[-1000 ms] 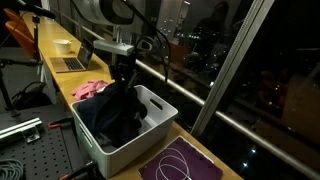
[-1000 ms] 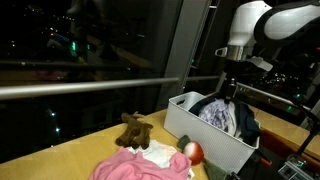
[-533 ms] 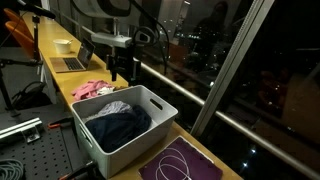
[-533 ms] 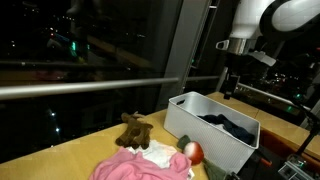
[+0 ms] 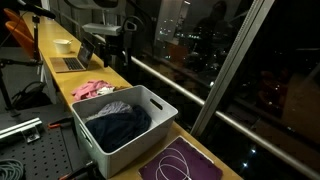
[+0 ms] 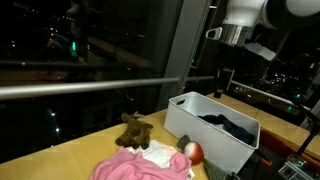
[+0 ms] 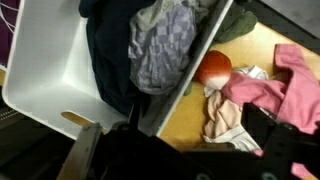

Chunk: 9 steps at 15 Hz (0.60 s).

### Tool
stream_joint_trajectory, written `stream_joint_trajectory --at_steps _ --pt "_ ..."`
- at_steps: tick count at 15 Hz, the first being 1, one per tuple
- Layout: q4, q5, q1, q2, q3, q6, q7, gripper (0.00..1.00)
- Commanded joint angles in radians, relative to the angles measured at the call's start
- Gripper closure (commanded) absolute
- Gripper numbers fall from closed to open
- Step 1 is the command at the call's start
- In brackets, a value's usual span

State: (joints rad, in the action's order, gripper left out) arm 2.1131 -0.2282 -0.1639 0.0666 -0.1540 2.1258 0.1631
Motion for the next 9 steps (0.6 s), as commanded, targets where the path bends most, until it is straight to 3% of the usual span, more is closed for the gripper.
stream_joint_trajectory --at_steps 1,9 --pt "-0.087 0.003 -0.039 0.095 -0.038 0.028 -0.021 0.0" --pt "-0.244 0.024 -0.122 0.318 -0.09 0.073 -0.02 0.0"
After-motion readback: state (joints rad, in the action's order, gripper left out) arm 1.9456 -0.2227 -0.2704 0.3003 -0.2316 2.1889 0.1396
